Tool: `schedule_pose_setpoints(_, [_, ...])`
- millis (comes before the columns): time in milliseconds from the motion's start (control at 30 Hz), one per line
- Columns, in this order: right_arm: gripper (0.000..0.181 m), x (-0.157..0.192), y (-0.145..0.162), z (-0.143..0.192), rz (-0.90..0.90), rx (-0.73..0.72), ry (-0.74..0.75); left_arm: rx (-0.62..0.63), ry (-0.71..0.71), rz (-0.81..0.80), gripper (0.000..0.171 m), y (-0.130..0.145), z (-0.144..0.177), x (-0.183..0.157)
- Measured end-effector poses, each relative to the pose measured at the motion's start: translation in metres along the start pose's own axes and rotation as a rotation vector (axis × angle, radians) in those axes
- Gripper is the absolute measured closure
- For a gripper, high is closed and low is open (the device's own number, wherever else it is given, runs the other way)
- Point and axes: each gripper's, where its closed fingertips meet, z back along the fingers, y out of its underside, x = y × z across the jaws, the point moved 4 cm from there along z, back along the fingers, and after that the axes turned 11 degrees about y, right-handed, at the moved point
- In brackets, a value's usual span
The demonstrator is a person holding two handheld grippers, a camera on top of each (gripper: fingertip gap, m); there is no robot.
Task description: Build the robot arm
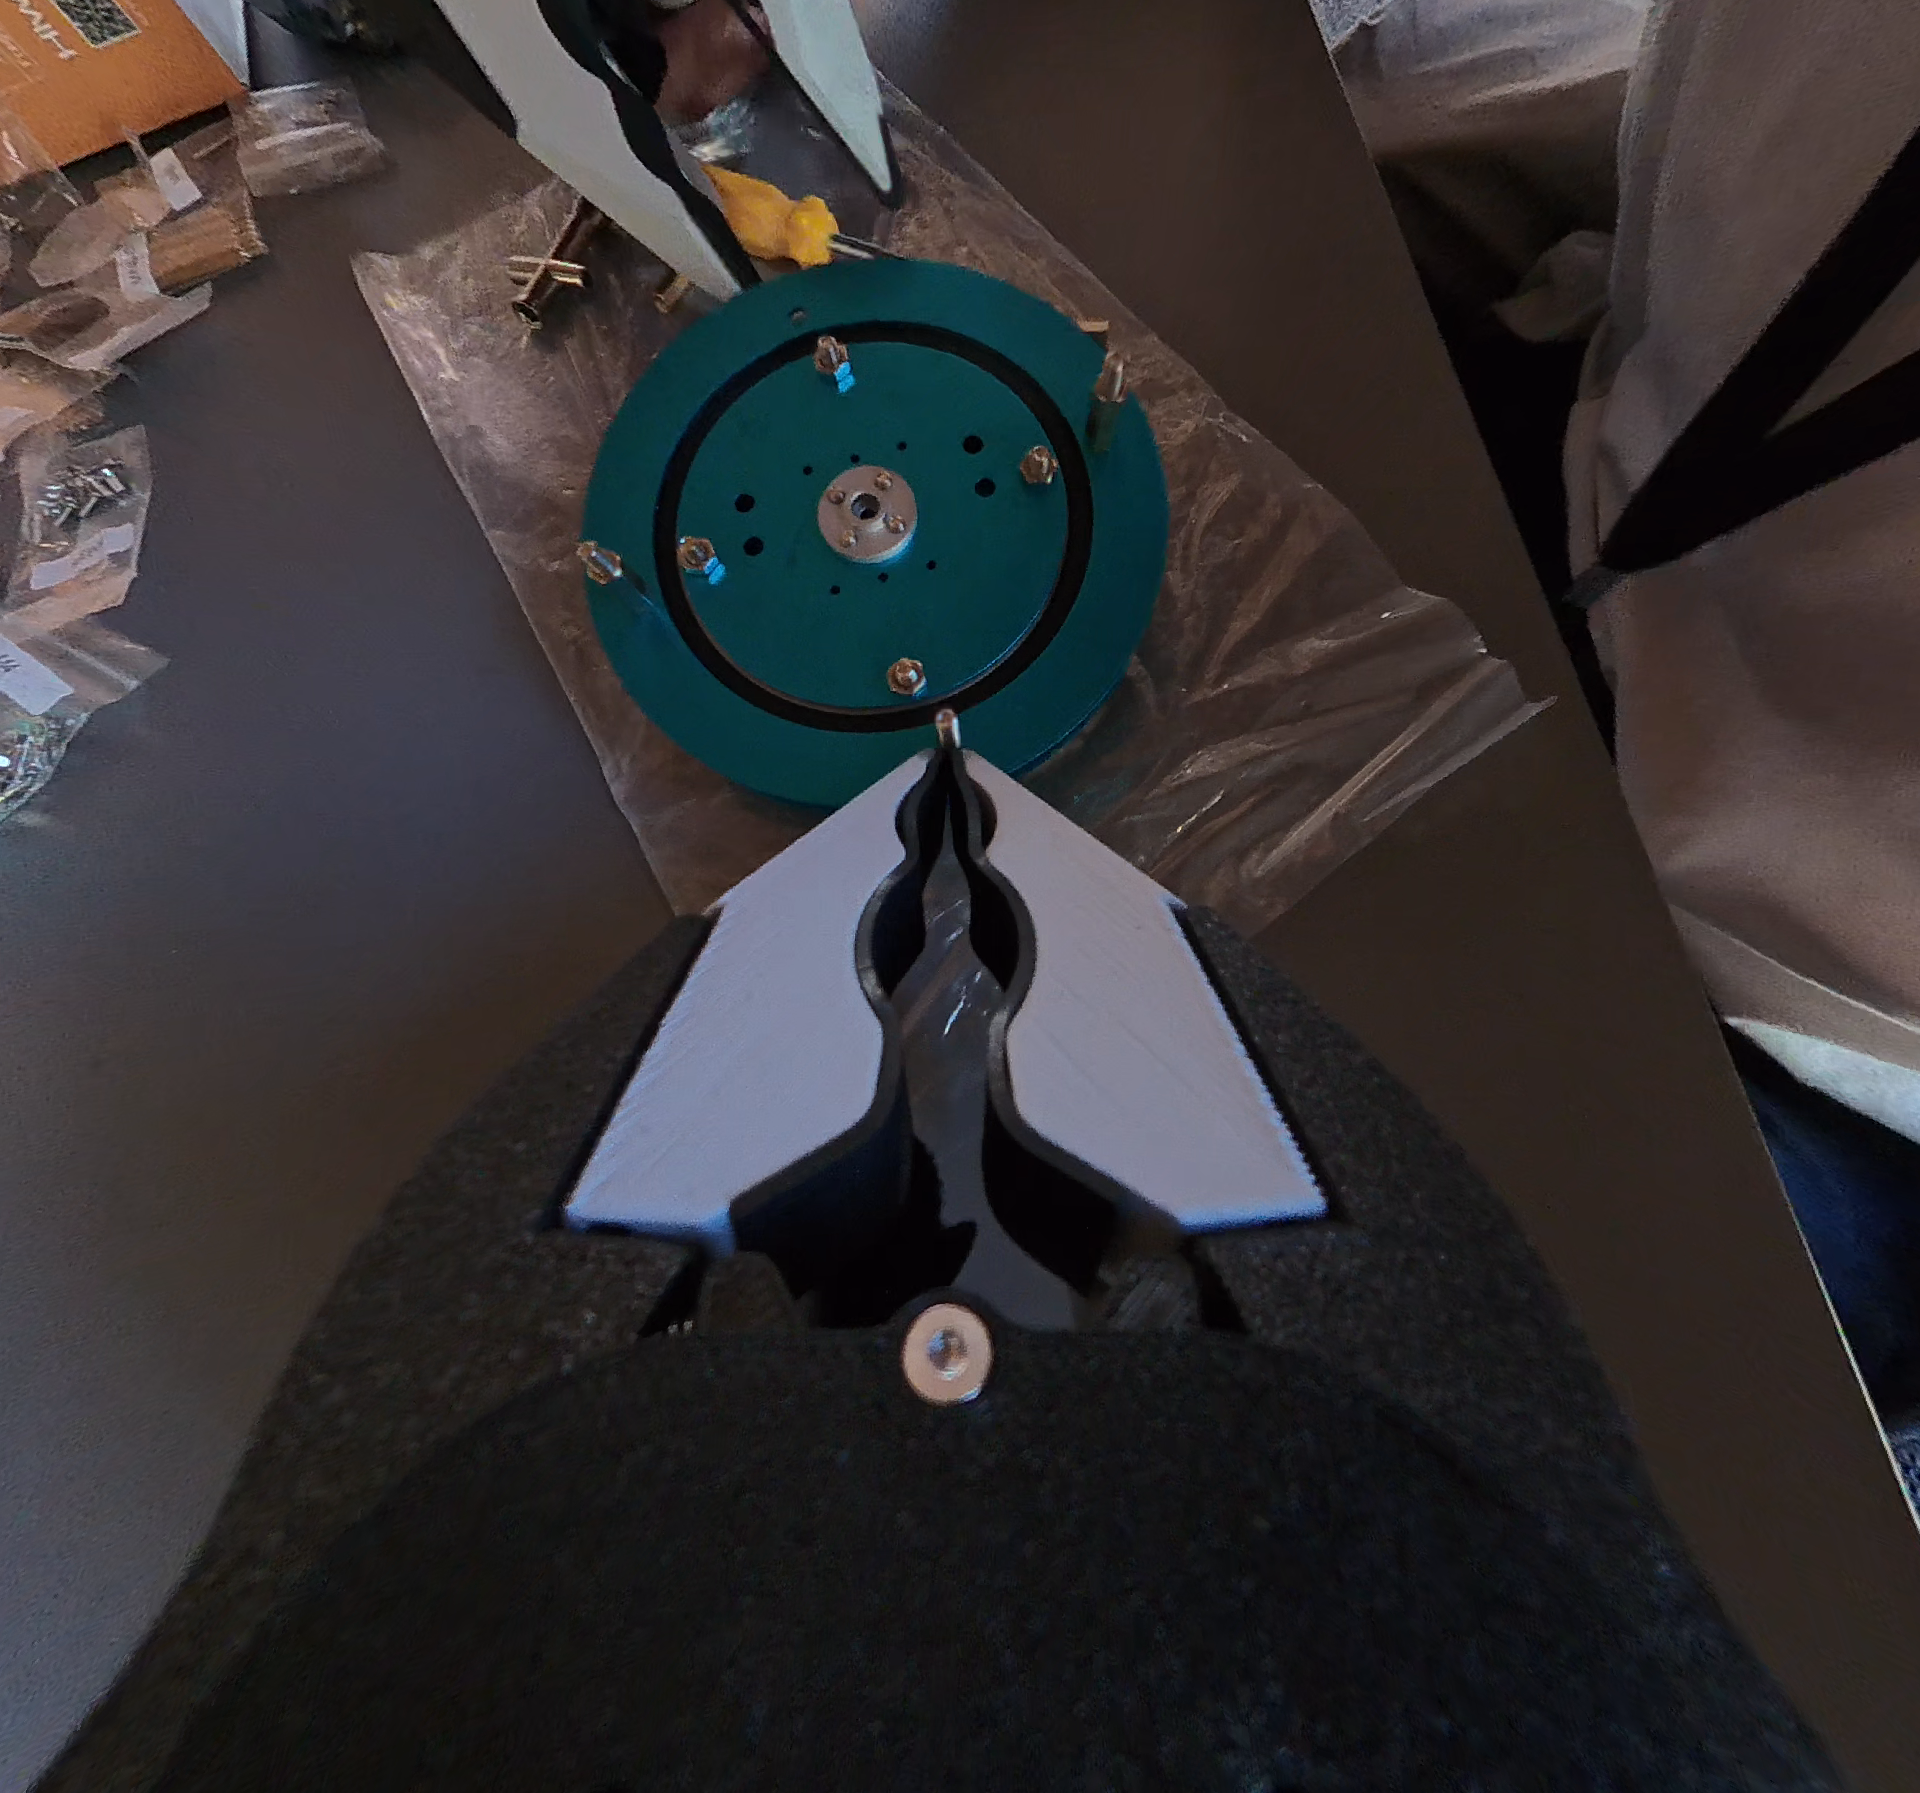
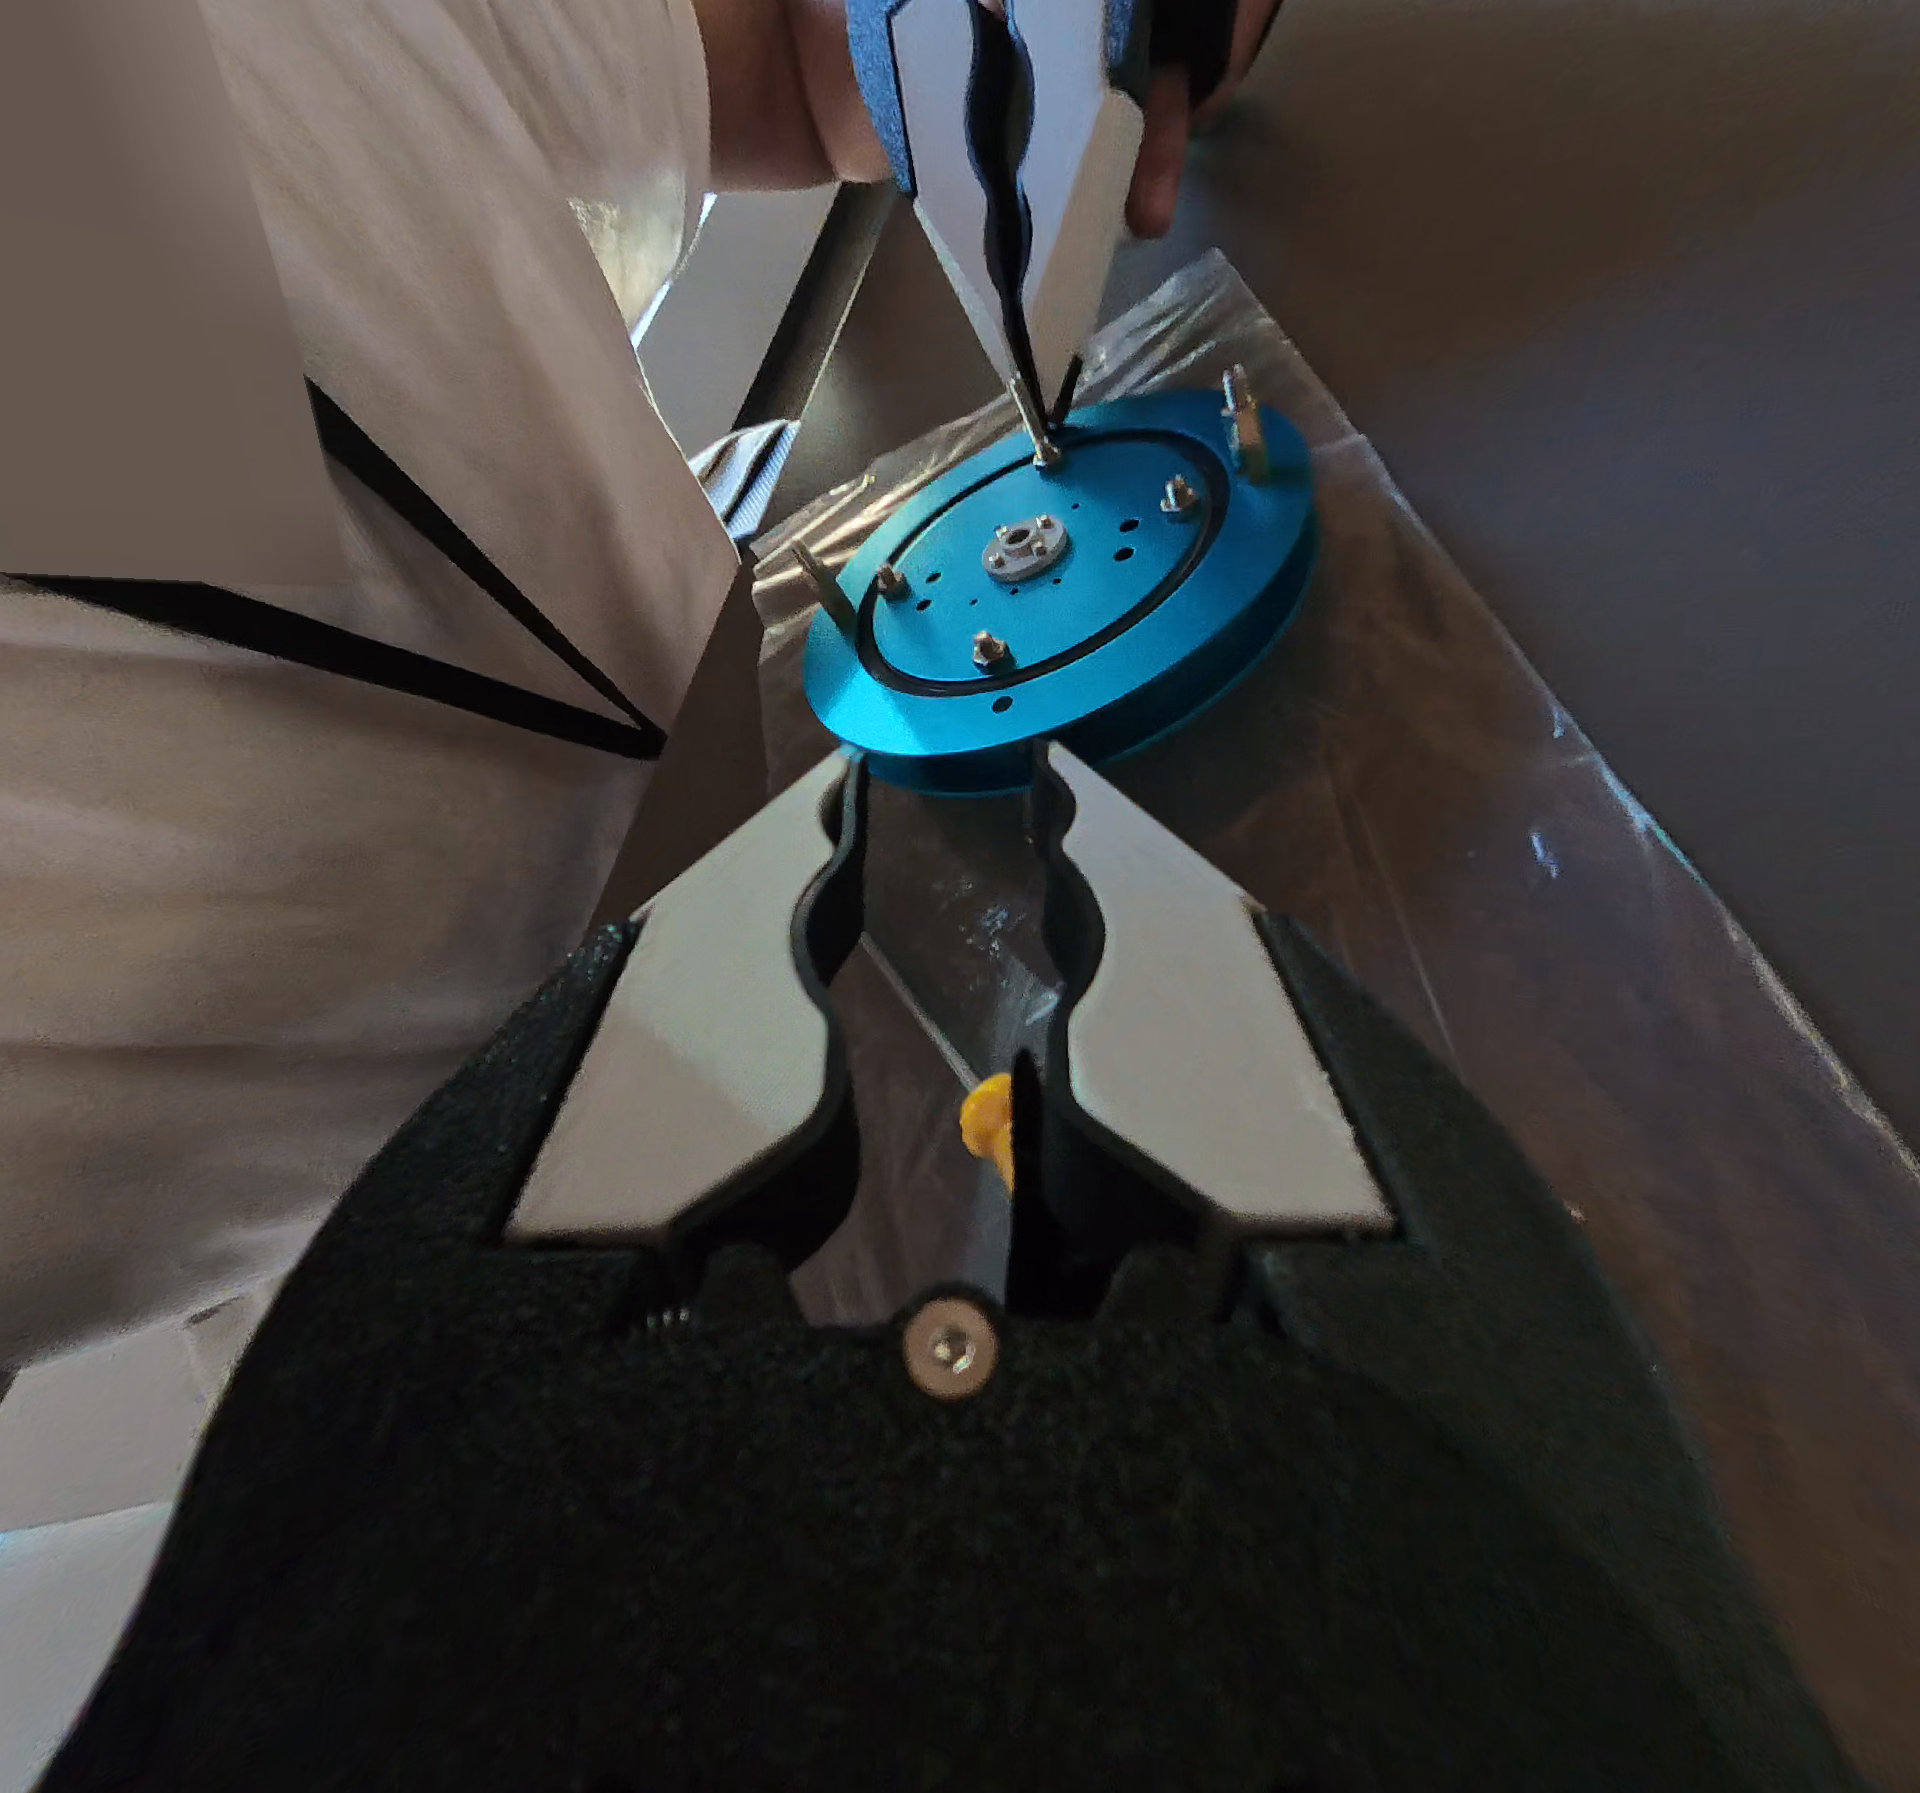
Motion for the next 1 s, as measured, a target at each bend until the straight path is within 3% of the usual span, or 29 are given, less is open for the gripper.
schedule_pose_setpoints(100, [0.151, 0.000, -0.008, -0.001, -0.001, -0.054, 0.005, 0.029, 0.002, -0.008, 0.171, 0.003, -0.003, -0.001])
schedule_pose_setpoints(467, [0.158, -0.001, 0.003, -0.005, 0.009, 0.028, 0.010, 0.011, -0.020, -0.024, 0.171, -0.001, 0.001, -0.001])
schedule_pose_setpoints(667, [0.151, -0.003, 0.002, -0.002, -0.004, 0.058, 0.046, 0.013, -0.023, -0.033, 0.171, -0.003, -0.001, -0.003])
schedule_pose_setpoints(900, [0.166, -0.011, -0.002, -0.002, -0.240, 0.064, -0.004, 0.020, -0.026, -0.040, 0.171, -0.002, -0.001, -0.004])
schedule_pose_setpoints(1000, [0.158, -0.013, -0.004, -0.003, -0.263, 0.015, -0.038, 0.015, -0.013, -0.038, 0.171, -0.003, -0.001, -0.006])
